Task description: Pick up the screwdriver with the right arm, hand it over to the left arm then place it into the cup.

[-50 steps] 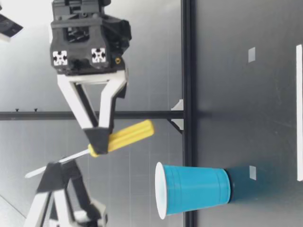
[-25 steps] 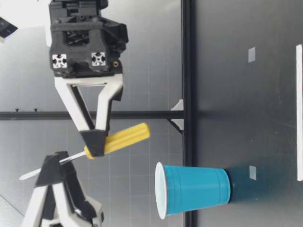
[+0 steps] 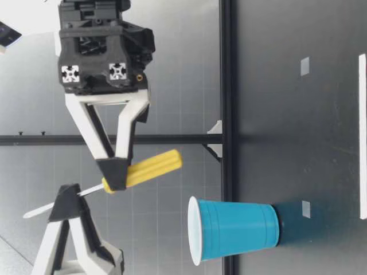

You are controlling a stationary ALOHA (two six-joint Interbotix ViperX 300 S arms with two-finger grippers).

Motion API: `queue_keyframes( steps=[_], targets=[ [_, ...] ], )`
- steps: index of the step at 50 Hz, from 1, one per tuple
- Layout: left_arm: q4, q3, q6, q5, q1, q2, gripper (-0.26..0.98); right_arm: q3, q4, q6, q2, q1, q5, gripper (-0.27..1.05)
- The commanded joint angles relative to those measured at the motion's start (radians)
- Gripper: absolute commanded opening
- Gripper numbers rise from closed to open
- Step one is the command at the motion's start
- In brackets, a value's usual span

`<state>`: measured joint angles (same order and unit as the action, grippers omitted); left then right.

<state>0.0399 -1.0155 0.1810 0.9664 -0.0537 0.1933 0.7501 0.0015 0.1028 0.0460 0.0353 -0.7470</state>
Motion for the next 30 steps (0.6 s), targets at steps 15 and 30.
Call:
queue_keyframes(
  steps=[15,30],
  targets=[
    [0.003,0.014,0.0,0.009,0.003,0.015,0.05,-0.021,0.037,0.003,-0.028,0.009,0.005,0.71],
    [-0.109,-0.06,-0.126,0.009,-0.052,0.069,0.05,0.026,0.04,0.0,-0.118,0.011,0.005,0.7]
  ],
)
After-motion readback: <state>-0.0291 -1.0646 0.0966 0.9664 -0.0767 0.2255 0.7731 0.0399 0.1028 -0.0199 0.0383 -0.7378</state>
